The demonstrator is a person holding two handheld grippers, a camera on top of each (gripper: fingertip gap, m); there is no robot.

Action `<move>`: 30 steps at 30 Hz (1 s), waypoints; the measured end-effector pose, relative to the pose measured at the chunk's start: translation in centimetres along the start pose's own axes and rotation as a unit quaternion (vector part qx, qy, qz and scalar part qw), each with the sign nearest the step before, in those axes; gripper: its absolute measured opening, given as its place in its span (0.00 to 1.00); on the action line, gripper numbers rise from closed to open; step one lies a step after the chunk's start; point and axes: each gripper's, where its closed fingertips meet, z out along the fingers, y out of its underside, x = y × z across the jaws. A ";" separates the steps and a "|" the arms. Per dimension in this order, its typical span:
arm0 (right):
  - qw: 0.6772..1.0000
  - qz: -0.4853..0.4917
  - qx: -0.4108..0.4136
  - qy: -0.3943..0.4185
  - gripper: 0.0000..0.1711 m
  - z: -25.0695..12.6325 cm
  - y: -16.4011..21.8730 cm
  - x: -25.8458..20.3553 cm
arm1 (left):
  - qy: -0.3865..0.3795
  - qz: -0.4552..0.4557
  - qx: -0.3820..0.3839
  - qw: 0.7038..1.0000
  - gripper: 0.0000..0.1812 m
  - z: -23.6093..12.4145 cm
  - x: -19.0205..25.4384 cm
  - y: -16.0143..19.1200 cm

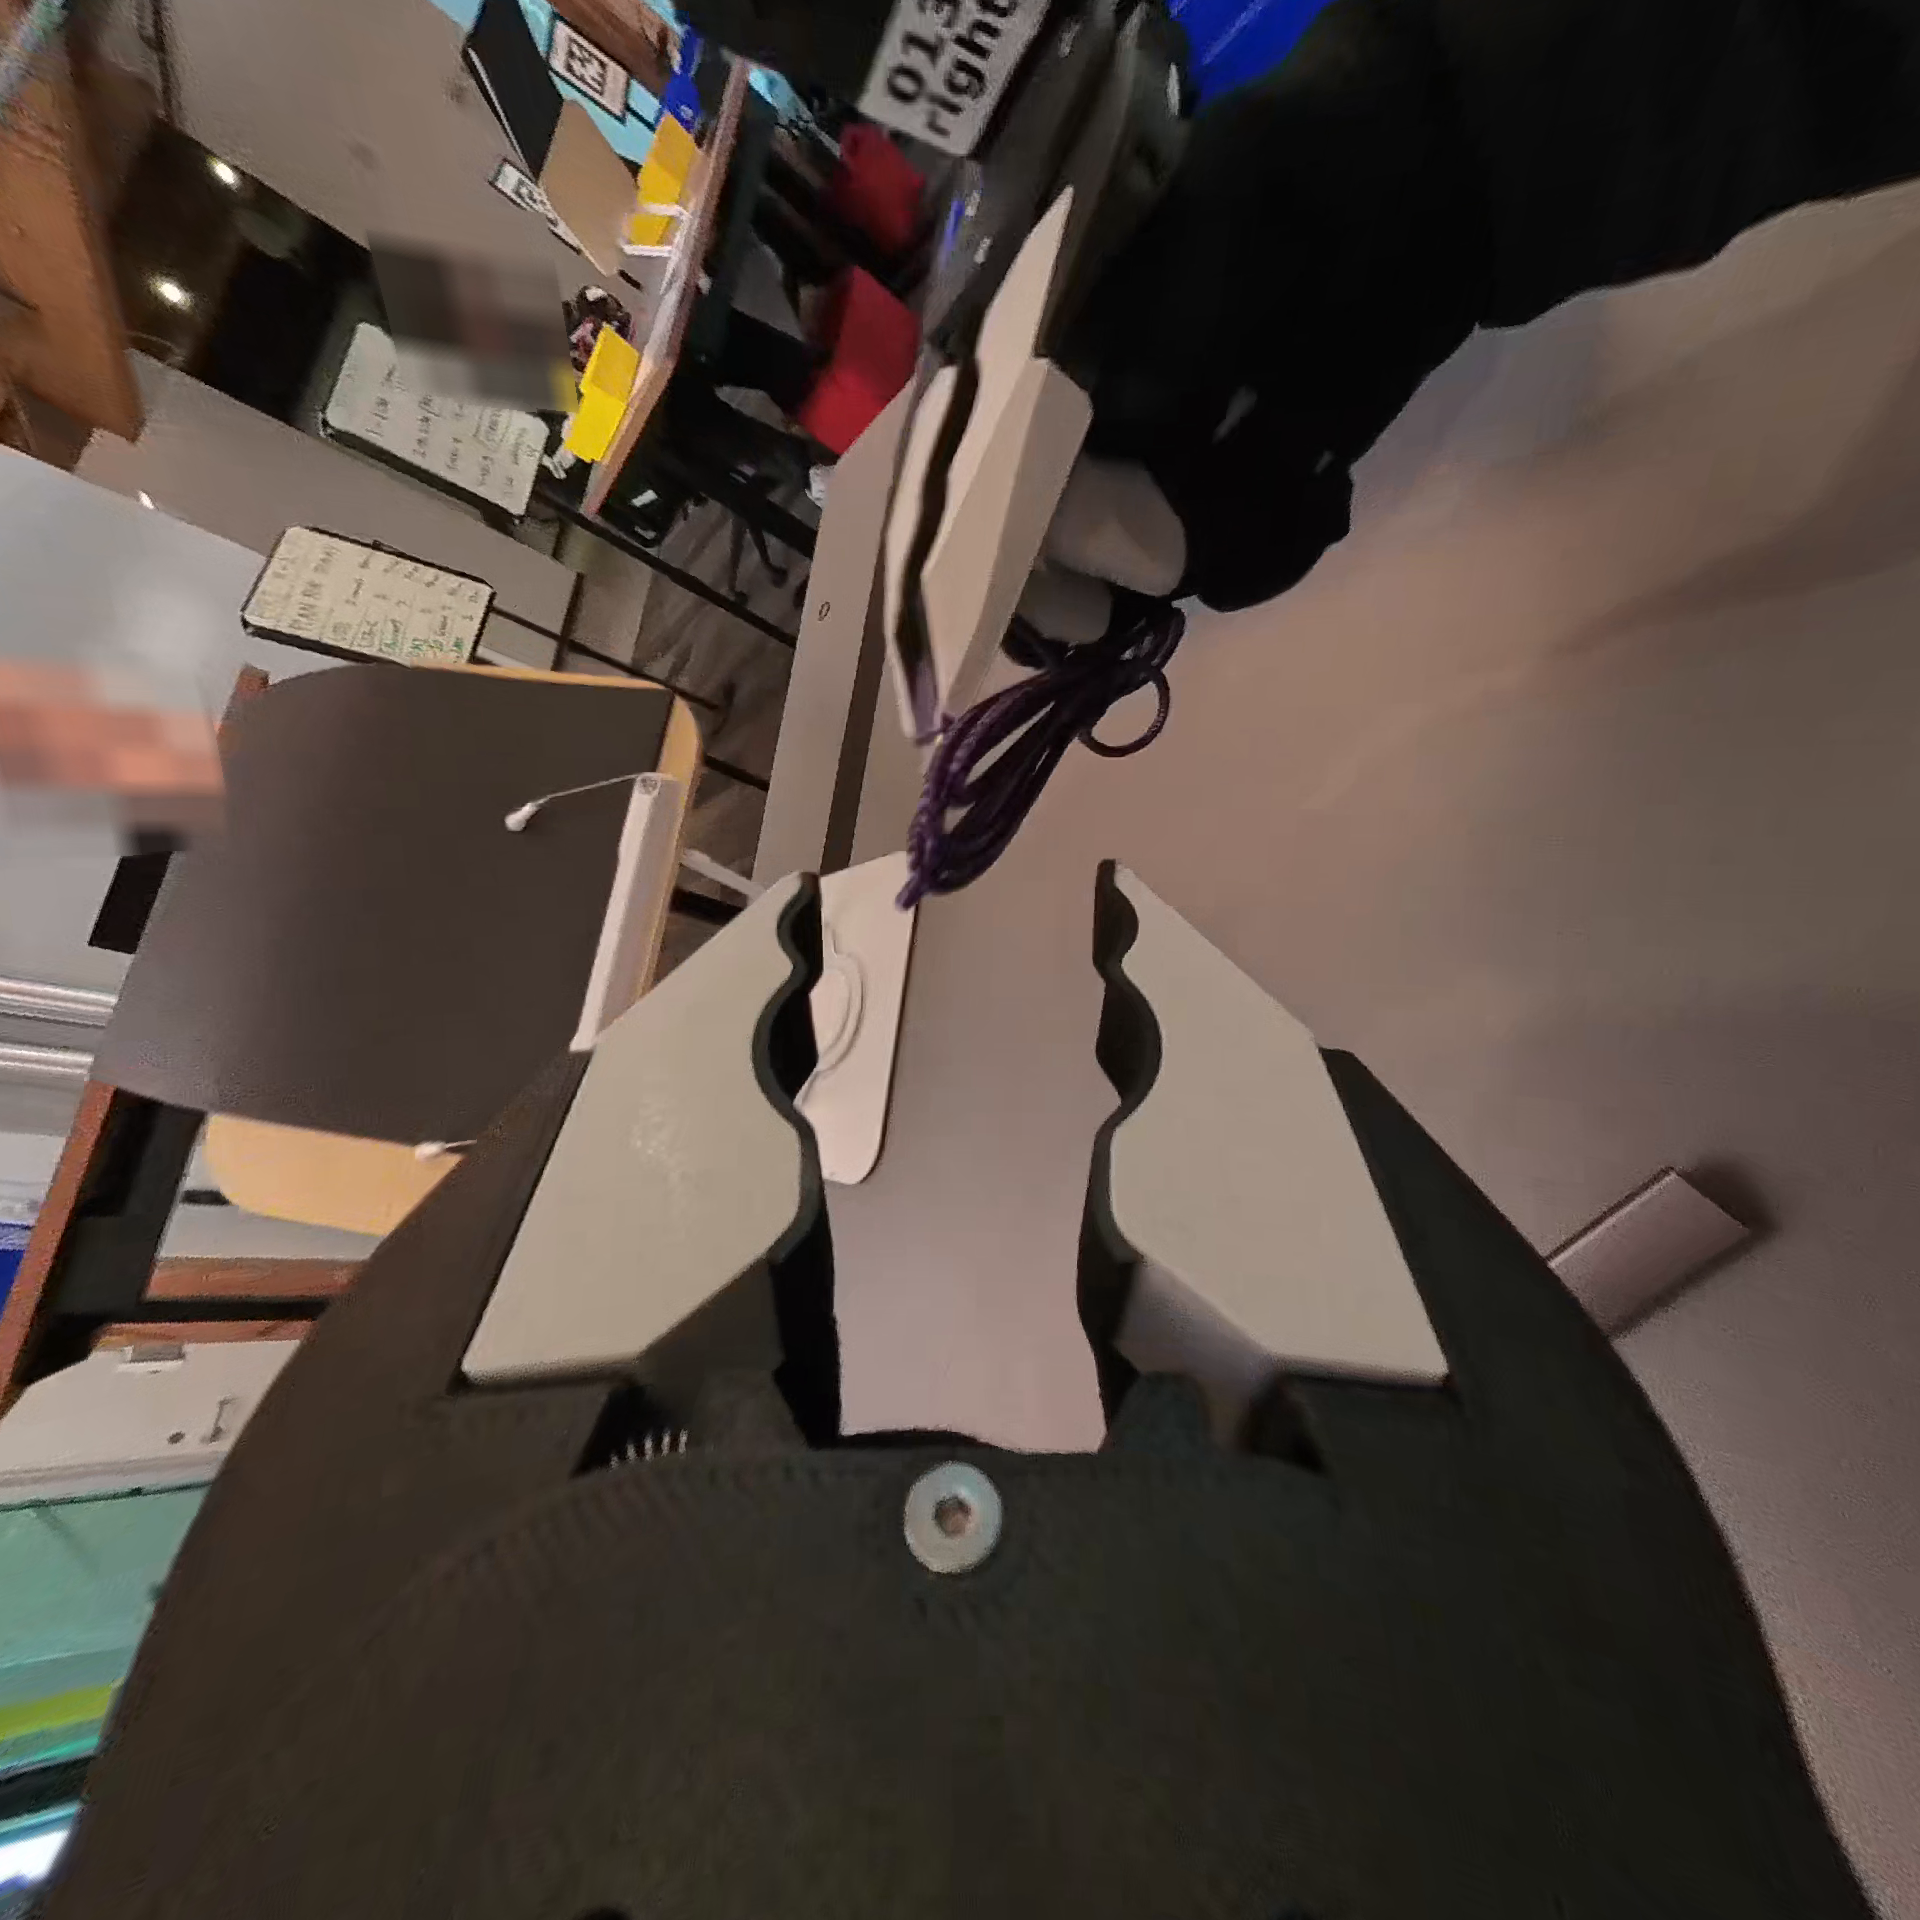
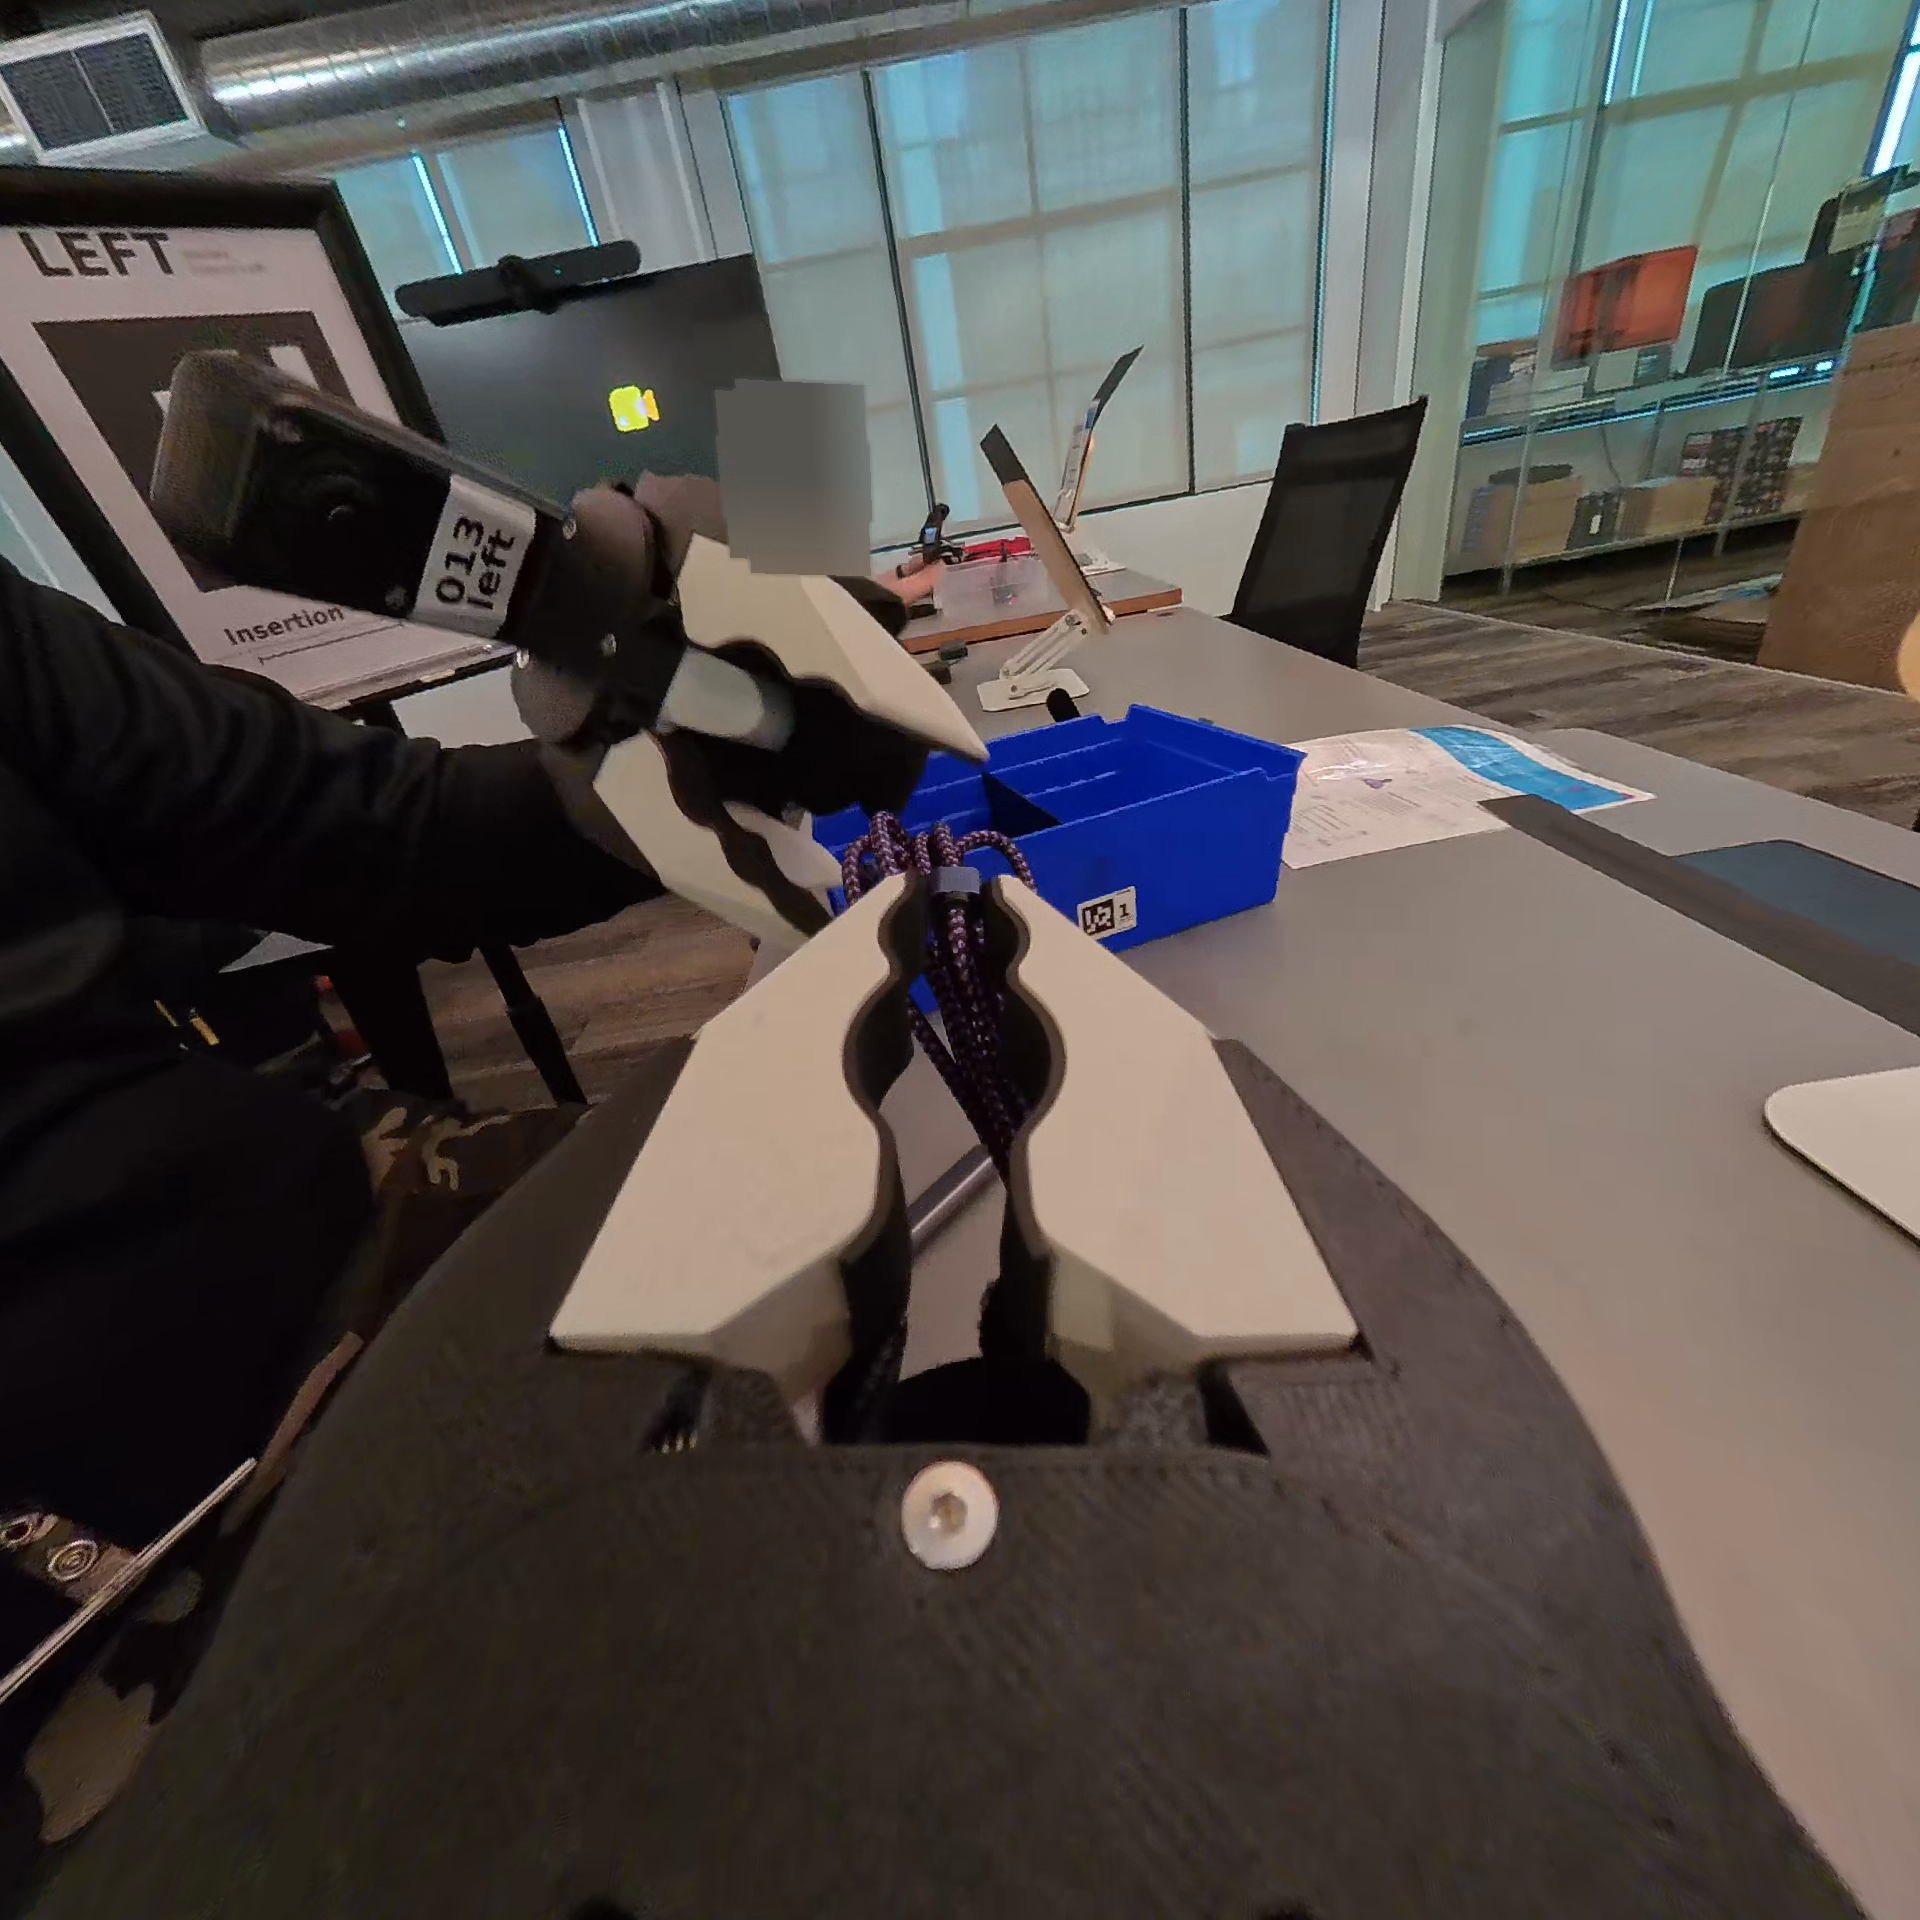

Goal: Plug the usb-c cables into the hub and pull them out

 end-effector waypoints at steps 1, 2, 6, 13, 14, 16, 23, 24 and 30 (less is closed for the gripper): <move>1.000 0.000 0.001 -0.003 0.03 0.2 -0.1 -0.2 | 0.000 0.005 -0.009 1.000 0.28 0.6 0.3 0.1; 1.000 0.000 0.005 -0.008 0.03 0.5 -0.2 -0.3 | -0.003 0.008 -0.015 1.000 0.26 1.2 0.5 0.2; 0.999 0.008 0.029 -0.020 0.04 1.0 -0.9 -0.7 | -0.018 -0.021 0.000 1.000 0.06 2.4 1.2 0.0; 0.994 0.015 0.093 -0.050 0.03 -0.2 -2.9 -1.4 | 0.021 -0.099 0.055 0.993 0.03 2.4 1.7 -0.4; 0.994 0.014 0.097 -0.056 0.04 -0.2 -3.1 -1.7 | 0.033 -0.128 0.067 0.989 0.03 2.3 1.4 -0.4; 0.991 0.011 0.109 -0.076 0.04 -0.3 -3.8 -2.5 | 0.069 -0.203 0.104 0.971 0.03 2.0 0.8 -0.4; 0.990 -0.006 0.075 -0.121 0.03 1.8 -3.4 -5.0 | 0.182 -0.412 0.215 0.867 0.03 2.0 -1.4 0.6; 0.990 -0.007 0.068 -0.122 0.04 2.1 -3.1 -5.1 | 0.198 -0.423 0.220 0.856 0.03 2.1 -1.5 0.6; 0.992 -0.016 0.013 -0.122 0.04 3.8 -0.7 -5.3 | 0.219 -0.479 0.235 0.817 0.02 2.9 -3.5 1.6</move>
